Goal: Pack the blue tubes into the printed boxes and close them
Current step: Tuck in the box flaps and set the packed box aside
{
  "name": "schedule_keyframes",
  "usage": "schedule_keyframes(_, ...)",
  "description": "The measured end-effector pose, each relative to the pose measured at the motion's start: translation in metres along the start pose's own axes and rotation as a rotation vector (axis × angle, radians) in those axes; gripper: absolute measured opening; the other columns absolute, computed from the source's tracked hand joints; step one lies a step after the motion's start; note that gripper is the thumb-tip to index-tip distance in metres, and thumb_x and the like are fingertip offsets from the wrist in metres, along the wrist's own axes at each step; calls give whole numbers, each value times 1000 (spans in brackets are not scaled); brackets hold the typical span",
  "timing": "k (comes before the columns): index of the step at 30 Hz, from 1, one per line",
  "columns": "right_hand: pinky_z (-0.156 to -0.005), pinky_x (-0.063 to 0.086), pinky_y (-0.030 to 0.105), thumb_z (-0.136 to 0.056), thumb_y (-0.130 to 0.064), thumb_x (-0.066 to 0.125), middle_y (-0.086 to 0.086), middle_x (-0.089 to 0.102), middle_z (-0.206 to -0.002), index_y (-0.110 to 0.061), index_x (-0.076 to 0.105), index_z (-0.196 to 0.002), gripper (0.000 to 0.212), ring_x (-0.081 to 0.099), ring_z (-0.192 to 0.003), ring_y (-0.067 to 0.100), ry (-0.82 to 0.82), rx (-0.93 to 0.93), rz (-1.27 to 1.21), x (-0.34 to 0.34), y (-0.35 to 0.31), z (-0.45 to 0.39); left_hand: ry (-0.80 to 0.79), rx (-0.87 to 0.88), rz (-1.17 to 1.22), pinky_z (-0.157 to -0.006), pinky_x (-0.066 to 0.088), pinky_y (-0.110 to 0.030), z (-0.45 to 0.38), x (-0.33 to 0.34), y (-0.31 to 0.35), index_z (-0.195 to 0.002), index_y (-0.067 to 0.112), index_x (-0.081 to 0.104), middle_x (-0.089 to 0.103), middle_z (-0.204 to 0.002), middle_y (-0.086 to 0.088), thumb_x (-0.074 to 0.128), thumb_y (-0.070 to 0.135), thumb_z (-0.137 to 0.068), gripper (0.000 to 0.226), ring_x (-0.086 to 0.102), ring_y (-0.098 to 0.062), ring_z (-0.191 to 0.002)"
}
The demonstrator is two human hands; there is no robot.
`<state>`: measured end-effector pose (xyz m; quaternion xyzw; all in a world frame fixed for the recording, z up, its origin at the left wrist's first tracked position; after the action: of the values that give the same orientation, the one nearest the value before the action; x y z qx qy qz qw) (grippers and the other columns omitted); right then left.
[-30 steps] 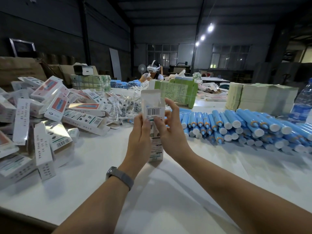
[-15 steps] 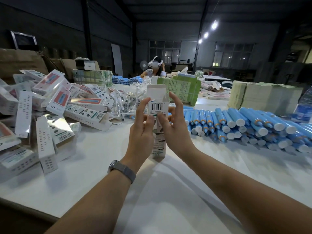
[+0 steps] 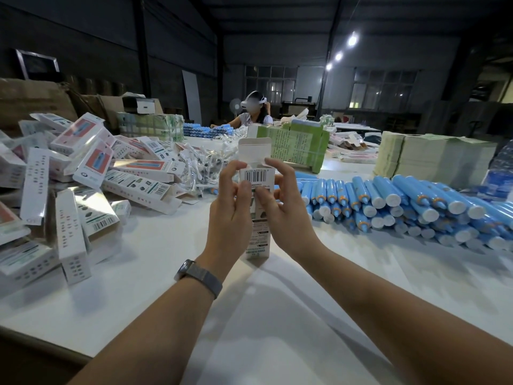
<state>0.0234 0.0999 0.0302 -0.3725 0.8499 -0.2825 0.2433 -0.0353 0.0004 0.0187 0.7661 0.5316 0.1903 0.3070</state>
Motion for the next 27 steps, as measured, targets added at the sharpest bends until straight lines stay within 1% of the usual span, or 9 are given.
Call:
schedule_keyframes(3, -64, 54, 23, -100, -17, 53, -10, 65, -102, -53, 41, -117, 41, 65, -78, 6, -9, 6, 11, -2, -1, -2, 12, -10, 4, -71, 60, -35, 0, 0, -1, -120, 52, 43, 67, -100, 21, 35, 41, -101, 23, 69, -7, -85)
schedule_keyframes(8, -65, 50, 19, -96, -13, 60, -5, 63, -106, -39, 44, -116, 36, 59, -76, 2, -62, 11, 45, -6, -3, -9, 29, -35, 24, -78, 57, -55, 0, -1, -2, -117, 57, 43, 68, -98, 5, 36, 41, -101, 24, 68, -18, -86)
schedule_keyframes(11, -73, 50, 19, -87, -11, 74, -10, 56, -121, -24, 57, -111, 32, 56, -95, -4, -52, -75, 148, -14, -20, -20, 41, -45, 72, -76, 54, -61, -1, -3, -1, -114, 60, 45, 68, -96, -1, 37, 42, -100, 24, 66, -33, -84)
schedule_keyframes(13, -83, 51, 24, -80, -11, 80, -12, 51, -129, -16, 64, -104, 29, 57, -110, 2, -80, -92, 172, -18, -28, -29, 41, -48, 91, -74, 54, -62, -1, -4, -2, -113, 63, 44, 67, -96, 0, 37, 41, -101, 26, 66, -36, -83)
schedule_keyframes(17, -89, 51, 30, -73, -13, 86, -6, 57, -131, -18, 66, -94, 29, 60, -112, 9, -133, -93, 236, -21, -37, -38, 35, -43, 92, -71, 54, -63, -1, -4, -4, -118, 60, 42, 65, -94, -4, 36, 44, -101, 24, 64, -40, -82)
schedule_keyframes(21, -78, 47, 22, -73, -11, 85, -10, 63, -106, -15, 61, -98, 34, 59, -98, 7, -102, -190, 305, -18, -44, -36, 18, -41, 62, -70, 51, -65, -2, -3, -6, -126, 51, 40, 61, -97, -28, 35, 51, -99, 28, 62, -47, -80)
schedule_keyframes(23, -75, 46, 22, -72, -10, 85, -16, 62, -99, -20, 54, -105, 47, 59, -94, 4, -85, -158, 277, -19, -41, -35, 23, -41, 65, -75, 52, -64, -1, -3, -5, -126, 53, 39, 64, -102, -24, 35, 47, -100, 27, 65, -43, -85)
schedule_keyframes(25, -75, 46, 22, -72, -11, 86, -13, 62, -98, -27, 52, -114, 57, 59, -94, 5, -90, -142, 255, -18, -41, -35, 26, -50, 46, -76, 52, -63, 0, -3, -5, -120, 66, 36, 64, -105, -23, 35, 47, -99, 28, 64, -42, -88)
schedule_keyframes(27, -75, 48, 22, -74, -11, 85, -10, 61, -100, -27, 60, -116, 51, 58, -94, 6, -113, -158, 273, -16, -42, -35, 34, -42, 27, -73, 53, -60, 0, -3, -5, -117, 69, 33, 66, -100, -17, 35, 48, -99, 28, 65, -36, -84)
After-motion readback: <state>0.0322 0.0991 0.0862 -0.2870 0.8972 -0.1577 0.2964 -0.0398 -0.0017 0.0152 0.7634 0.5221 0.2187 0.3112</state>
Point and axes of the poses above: each hand's wrist, its own z-axis away from the middle knuckle, its own x-axis out of the palm, y = z × x, the point moved 8 cm from there along -z, towards the middle knuckle
